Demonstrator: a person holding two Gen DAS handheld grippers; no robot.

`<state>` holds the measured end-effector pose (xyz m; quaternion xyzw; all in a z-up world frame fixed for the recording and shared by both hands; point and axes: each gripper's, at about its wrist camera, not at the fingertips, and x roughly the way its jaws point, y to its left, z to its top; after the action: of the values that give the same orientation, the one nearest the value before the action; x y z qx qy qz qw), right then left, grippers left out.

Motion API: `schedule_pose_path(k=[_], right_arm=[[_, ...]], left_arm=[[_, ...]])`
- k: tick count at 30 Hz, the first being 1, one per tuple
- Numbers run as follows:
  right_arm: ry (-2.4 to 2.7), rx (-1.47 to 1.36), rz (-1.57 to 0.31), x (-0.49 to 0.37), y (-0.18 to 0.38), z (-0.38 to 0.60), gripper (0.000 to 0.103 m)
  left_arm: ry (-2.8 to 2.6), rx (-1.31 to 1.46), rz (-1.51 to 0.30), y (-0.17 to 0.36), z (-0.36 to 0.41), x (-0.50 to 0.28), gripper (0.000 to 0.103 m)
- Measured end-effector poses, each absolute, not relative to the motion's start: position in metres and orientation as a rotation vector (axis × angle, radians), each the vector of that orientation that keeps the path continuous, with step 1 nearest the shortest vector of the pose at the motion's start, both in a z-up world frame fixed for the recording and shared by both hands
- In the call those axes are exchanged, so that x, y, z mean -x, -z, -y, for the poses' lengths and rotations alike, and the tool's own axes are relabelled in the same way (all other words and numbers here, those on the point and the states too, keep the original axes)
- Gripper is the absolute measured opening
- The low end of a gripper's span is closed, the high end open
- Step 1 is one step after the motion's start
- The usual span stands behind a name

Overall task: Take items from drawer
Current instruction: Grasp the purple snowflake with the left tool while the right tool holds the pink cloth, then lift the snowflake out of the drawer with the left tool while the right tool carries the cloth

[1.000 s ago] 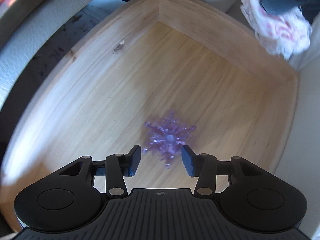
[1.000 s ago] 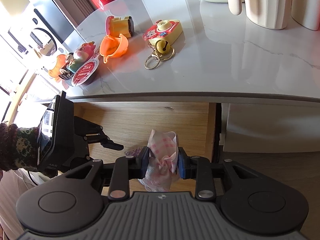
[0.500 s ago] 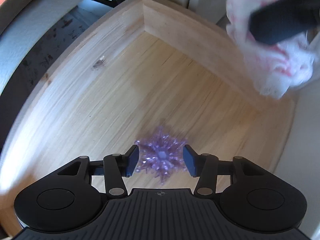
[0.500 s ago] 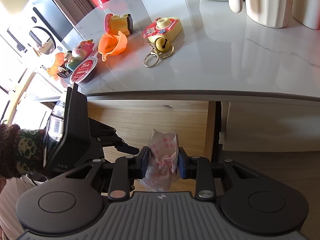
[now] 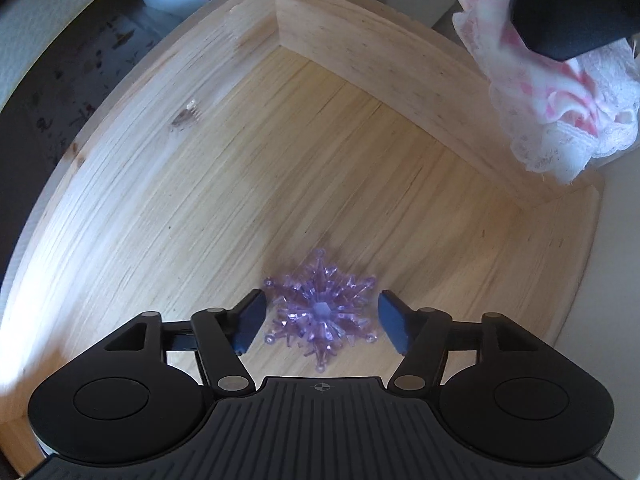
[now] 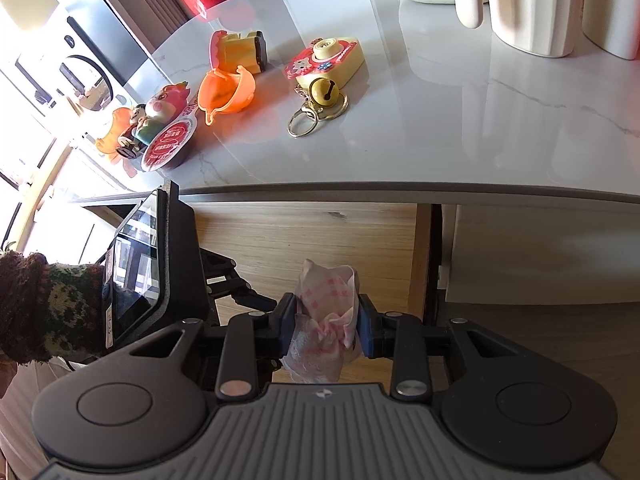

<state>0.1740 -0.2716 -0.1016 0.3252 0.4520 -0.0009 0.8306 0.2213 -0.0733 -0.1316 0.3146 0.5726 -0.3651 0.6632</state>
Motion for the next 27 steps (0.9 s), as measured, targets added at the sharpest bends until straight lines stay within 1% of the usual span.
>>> schedule_pose_path(k=[1, 6, 8, 9, 13, 15, 20, 24, 27], right_arm=[[0.003, -0.689, -0.96, -0.174, 0.102, 0.272, 0.031], [0.008, -0.681, -0.962, -0.174, 0.102, 0.271, 0.031], [0.007, -0.681, -0.963, -0.174, 0.102, 0.271, 0.031], [0.005, -0.681, -0.963, -0.174, 0.102, 0.271, 0.031], [-0.012, -0.692, -0.97, -0.174, 0.104, 0.271, 0.031], [-0.018, -0.692, -0.977, -0.174, 0.104, 0.271, 0.031], [-0.031, -0.685, -0.995, -0.177, 0.107, 0.268, 0.031], [-0.037, -0.688, -1.028, -0.181, 0.112, 0.267, 0.031], [-0.067, -0.645, -1.05, -0.186, 0.114, 0.258, 0.031]], left_arm=[[0.826, -0.719, -1.291, 0.131, 0.073, -0.221, 0.072], [0.824, -0.708, -1.295, 0.123, 0.066, -0.224, 0.073], [0.814, -0.708, -1.285, 0.117, 0.062, -0.226, 0.066], [0.81, -0.7, -1.283, 0.114, 0.06, -0.227, 0.058], [0.742, -0.678, -1.356, 0.107, 0.051, -0.235, 0.057], [0.755, -0.685, -1.358, 0.099, 0.042, -0.234, 0.057], [0.766, -0.628, -1.272, 0.05, 0.003, -0.225, 0.057], [0.739, -0.431, -1.194, -0.002, -0.037, -0.208, 0.057], [0.708, -0.287, -1.151, -0.026, -0.077, -0.191, 0.057]])
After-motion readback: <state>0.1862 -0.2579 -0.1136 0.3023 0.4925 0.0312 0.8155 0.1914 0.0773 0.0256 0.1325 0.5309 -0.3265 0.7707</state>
